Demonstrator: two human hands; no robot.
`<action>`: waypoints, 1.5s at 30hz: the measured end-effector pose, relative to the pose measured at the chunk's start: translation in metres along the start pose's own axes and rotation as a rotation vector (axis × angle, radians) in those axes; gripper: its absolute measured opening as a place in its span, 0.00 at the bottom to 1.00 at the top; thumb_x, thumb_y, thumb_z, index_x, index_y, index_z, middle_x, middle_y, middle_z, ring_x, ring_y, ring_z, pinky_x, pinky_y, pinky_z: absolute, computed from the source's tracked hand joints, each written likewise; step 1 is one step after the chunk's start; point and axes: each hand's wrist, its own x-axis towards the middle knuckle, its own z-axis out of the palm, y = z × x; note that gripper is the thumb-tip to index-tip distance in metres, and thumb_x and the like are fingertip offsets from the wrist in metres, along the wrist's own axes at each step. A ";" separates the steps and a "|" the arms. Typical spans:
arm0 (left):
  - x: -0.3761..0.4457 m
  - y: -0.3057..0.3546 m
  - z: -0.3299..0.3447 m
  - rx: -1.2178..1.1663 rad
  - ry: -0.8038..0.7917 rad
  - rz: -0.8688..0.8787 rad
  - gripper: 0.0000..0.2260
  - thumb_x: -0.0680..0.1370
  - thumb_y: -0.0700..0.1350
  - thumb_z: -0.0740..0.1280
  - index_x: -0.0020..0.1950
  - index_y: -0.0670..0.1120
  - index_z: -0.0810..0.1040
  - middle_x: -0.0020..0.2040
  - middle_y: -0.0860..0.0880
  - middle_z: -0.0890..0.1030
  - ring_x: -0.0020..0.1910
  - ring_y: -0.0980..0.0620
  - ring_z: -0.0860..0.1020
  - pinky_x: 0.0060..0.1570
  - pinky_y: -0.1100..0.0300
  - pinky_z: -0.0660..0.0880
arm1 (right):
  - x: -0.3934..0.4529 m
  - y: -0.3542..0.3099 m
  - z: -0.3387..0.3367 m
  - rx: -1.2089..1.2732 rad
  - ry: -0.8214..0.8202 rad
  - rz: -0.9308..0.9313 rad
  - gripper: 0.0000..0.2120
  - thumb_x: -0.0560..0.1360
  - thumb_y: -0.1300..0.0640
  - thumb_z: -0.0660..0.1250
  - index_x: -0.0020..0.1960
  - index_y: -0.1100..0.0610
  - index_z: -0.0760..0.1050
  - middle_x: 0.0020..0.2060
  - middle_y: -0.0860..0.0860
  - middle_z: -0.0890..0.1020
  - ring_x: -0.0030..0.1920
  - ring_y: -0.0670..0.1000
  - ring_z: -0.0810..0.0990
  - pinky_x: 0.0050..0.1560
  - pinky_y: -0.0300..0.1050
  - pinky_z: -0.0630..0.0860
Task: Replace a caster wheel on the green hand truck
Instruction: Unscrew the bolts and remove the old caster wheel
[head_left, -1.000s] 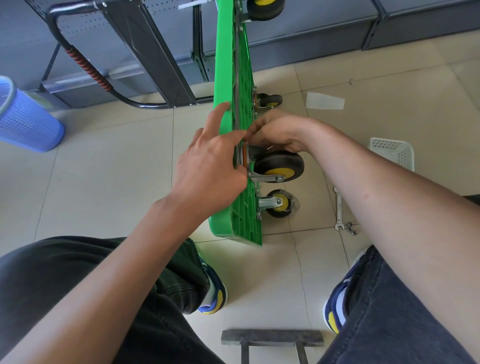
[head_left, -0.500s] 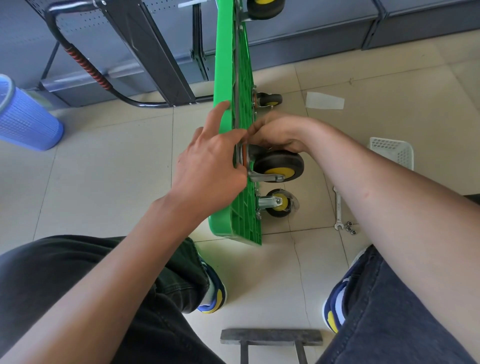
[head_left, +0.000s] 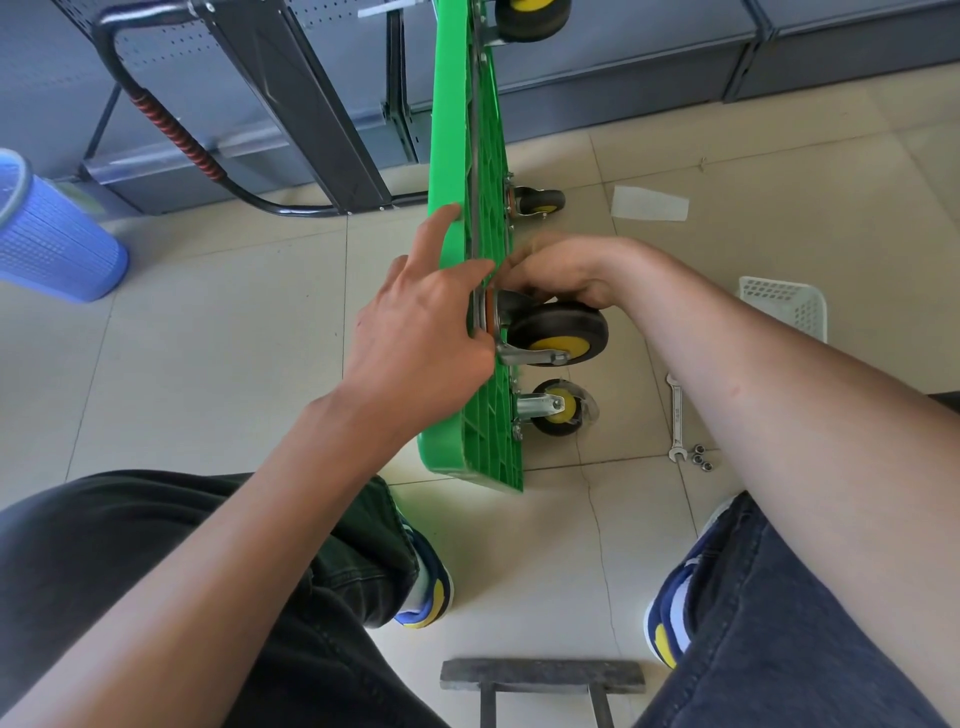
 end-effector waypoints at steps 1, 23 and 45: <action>0.000 0.000 0.000 -0.001 -0.001 -0.001 0.24 0.75 0.43 0.71 0.72 0.52 0.75 0.81 0.54 0.54 0.68 0.43 0.72 0.55 0.47 0.76 | 0.000 0.000 0.000 0.003 0.004 0.000 0.07 0.78 0.58 0.70 0.55 0.57 0.83 0.51 0.59 0.86 0.52 0.60 0.85 0.60 0.63 0.81; -0.001 0.000 0.000 -0.007 0.011 0.006 0.22 0.75 0.43 0.71 0.69 0.52 0.77 0.80 0.53 0.55 0.67 0.42 0.73 0.54 0.45 0.76 | 0.001 0.002 0.000 0.118 0.025 -0.007 0.09 0.80 0.64 0.67 0.47 0.52 0.81 0.48 0.53 0.84 0.54 0.56 0.83 0.57 0.57 0.83; 0.000 0.001 0.000 -0.004 0.012 0.002 0.23 0.75 0.42 0.71 0.70 0.52 0.76 0.80 0.53 0.55 0.67 0.42 0.73 0.51 0.47 0.75 | -0.003 0.000 0.001 0.096 0.030 0.010 0.08 0.80 0.58 0.68 0.58 0.57 0.81 0.50 0.56 0.85 0.51 0.57 0.84 0.56 0.54 0.82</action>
